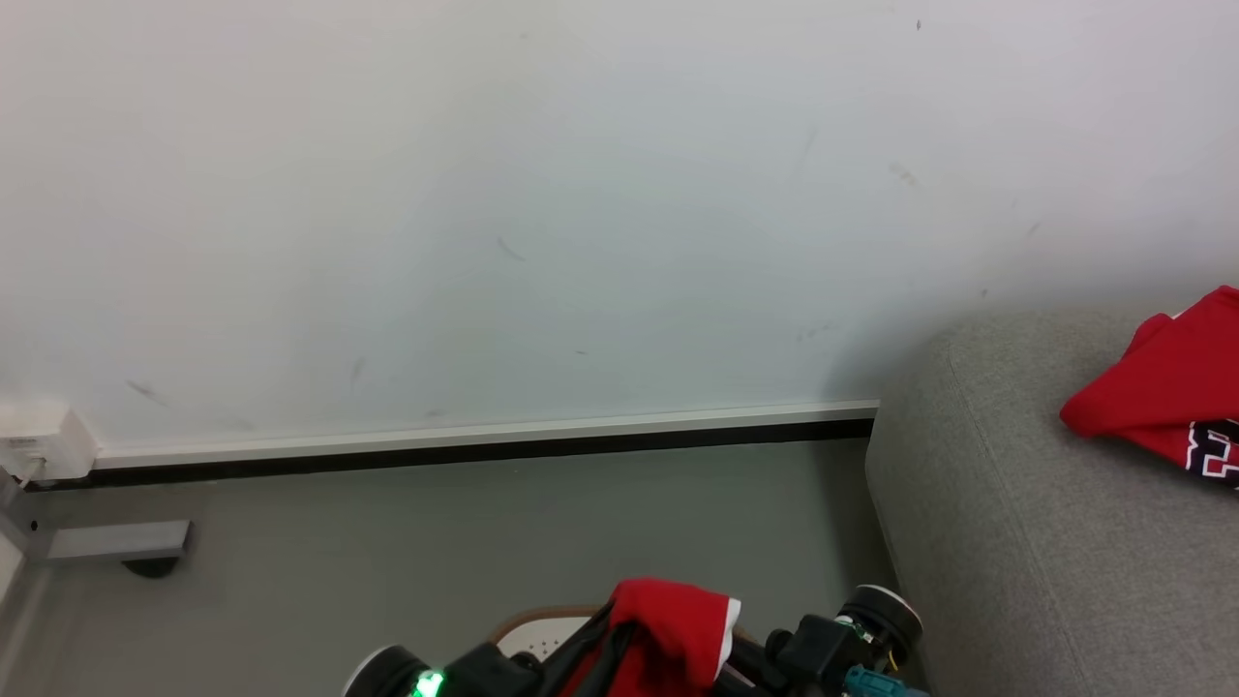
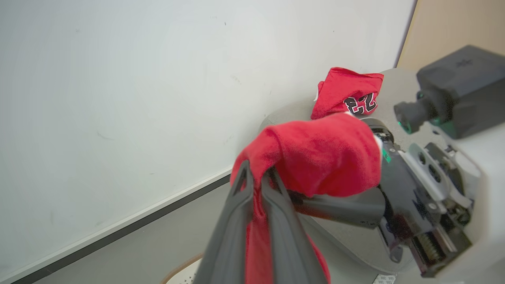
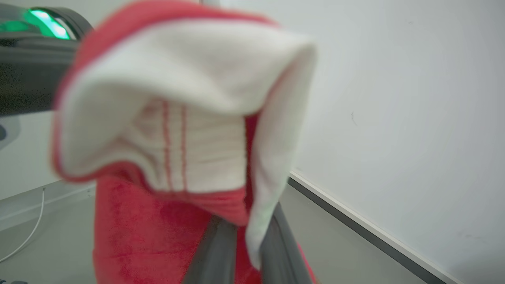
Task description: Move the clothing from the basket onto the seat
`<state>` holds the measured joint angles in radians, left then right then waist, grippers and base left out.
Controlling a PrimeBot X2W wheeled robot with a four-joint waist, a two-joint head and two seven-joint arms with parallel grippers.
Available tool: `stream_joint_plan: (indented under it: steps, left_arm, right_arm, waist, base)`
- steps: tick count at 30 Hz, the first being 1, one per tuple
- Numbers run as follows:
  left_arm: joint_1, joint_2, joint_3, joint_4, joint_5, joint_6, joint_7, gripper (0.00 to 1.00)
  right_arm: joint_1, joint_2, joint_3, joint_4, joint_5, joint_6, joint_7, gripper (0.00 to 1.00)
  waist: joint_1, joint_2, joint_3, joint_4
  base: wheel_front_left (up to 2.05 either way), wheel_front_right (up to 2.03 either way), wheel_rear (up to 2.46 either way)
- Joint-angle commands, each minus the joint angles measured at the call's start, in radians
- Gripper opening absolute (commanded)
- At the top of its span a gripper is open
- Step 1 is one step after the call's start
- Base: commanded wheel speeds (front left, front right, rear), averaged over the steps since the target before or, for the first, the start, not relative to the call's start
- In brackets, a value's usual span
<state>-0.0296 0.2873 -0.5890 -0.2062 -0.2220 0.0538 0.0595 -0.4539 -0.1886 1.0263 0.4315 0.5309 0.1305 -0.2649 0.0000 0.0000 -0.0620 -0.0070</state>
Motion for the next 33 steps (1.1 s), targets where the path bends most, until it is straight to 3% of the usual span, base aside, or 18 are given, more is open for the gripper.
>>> stream_joint_plan:
  steps: [1, 4, 5, 7, 8, 15, 33]
  left_arm:
    - [0.005, 0.006, 0.005, -0.002, -0.020, 0.005, -0.001, 0.00]
    - [0.006, 0.010, 0.009, 0.003, -0.015, 0.009, -0.005, 0.00]
    - [0.004, 0.011, 0.012, 0.005, -0.011, 0.015, -0.008, 0.11]
    - [0.000, 0.014, 0.017, 0.010, -0.003, 0.021, -0.019, 0.82]
    - [-0.001, 0.015, 0.020, 0.013, 0.000, 0.026, -0.022, 1.00]
    - [-0.003, 0.012, 0.020, 0.039, -0.003, 0.032, -0.042, 1.00]
    - [-0.051, -0.001, 0.009, 0.086, -0.014, 0.021, -0.078, 1.00]
  right_arm:
    - [-0.021, -0.004, 0.005, -0.002, 0.012, 0.000, 0.001, 0.00]
    - [-0.026, -0.012, 0.014, -0.009, 0.034, 0.000, 0.001, 0.00]
    - [-0.029, -0.016, 0.012, -0.011, 0.039, 0.000, 0.001, 0.00]
    - [-0.034, -0.020, 0.000, -0.017, 0.046, 0.000, 0.001, 0.00]
    - [-0.035, -0.021, -0.008, -0.019, 0.046, 0.000, 0.001, 0.00]
    - [-0.042, -0.039, -0.080, -0.030, 0.021, 0.000, 0.001, 0.00]
    - [-0.001, -0.134, -0.340, -0.111, -0.086, 0.000, 0.001, 0.00]
  waist:
    - [0.0000, 0.0000, 0.001, -0.003]
    - [0.0000, 0.0000, 0.002, -0.012]
    - [0.0000, 0.0000, 0.003, -0.016]
    - [0.0000, 0.0000, 0.005, -0.025]
    - [0.0000, 0.0000, 0.006, -0.031]
    - [0.0000, 0.0000, 0.017, -0.092]
    - [0.0000, 0.0000, 0.089, -0.329]
  base:
    - [0.00, 0.00, 0.00]
    - [0.00, 0.00, 0.00]
    - [0.00, 0.00, 0.00]
    - [0.00, 0.00, 0.00]
    - [0.00, 0.00, 0.00]
    - [0.00, 0.00, 0.00]
    - [0.00, 0.00, 0.00]
